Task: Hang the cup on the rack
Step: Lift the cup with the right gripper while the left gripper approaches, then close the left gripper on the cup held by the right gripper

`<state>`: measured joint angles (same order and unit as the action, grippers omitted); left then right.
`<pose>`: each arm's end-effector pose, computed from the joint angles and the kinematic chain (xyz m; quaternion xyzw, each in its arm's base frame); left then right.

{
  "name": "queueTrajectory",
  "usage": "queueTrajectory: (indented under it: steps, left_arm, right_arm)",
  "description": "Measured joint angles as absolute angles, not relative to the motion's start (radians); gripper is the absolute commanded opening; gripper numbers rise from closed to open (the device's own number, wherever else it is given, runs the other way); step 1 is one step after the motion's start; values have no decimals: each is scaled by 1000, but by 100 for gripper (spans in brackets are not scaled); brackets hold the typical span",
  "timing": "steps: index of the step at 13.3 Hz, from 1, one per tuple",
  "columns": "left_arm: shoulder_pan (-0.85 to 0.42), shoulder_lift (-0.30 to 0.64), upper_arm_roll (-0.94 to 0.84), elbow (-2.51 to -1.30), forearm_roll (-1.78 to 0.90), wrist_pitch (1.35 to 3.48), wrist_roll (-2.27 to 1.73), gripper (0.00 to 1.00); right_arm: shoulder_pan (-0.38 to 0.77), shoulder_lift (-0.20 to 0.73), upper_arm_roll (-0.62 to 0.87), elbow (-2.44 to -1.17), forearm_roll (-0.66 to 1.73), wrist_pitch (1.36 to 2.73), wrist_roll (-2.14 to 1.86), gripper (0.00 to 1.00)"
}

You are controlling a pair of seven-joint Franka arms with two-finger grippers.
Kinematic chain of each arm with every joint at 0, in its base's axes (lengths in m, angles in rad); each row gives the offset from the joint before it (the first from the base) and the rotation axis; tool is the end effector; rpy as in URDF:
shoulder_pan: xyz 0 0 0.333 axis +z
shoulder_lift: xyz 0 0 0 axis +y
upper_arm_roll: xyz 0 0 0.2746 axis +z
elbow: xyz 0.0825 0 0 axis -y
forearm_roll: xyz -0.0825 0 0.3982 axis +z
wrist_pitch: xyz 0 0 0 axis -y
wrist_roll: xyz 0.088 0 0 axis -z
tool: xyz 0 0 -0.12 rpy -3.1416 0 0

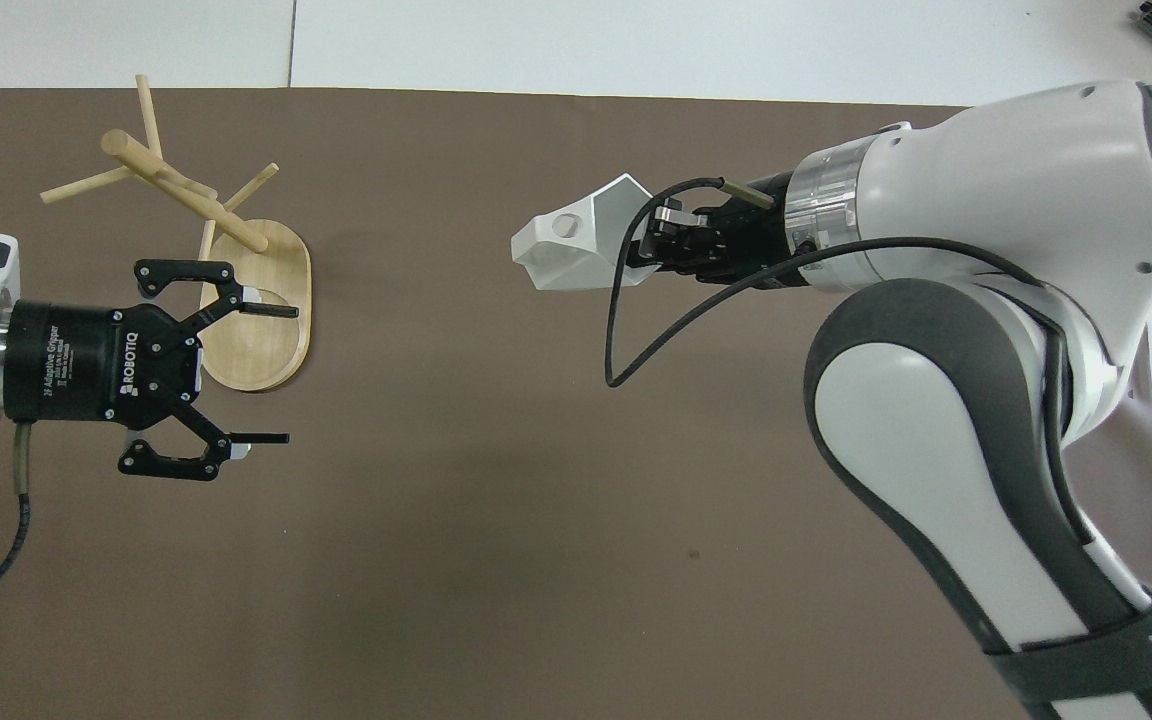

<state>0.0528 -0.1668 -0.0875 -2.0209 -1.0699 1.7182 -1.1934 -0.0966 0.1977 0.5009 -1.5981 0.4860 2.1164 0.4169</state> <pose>0.5241 -0.1129 0.5057 0.6609 0.5639 -0.3304 0.3688 0.6054 0.2634 0.5153 -0.9436 0.1054 -0.0424 0.3111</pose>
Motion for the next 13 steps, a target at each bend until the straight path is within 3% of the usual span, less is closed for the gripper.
queueTrajectory:
  steps: [4,13]
  left_arm:
    - [47,-112,-96,-2044,-1147,1817,-1196,100]
    - [-108,-47,-110,-2047,-1281,2137,-1206,100]
  right_arm:
    - [-96,195,555,-1600,497,2160,461,0]
    - [-59,204,641,-1655,497,2303,554,0]
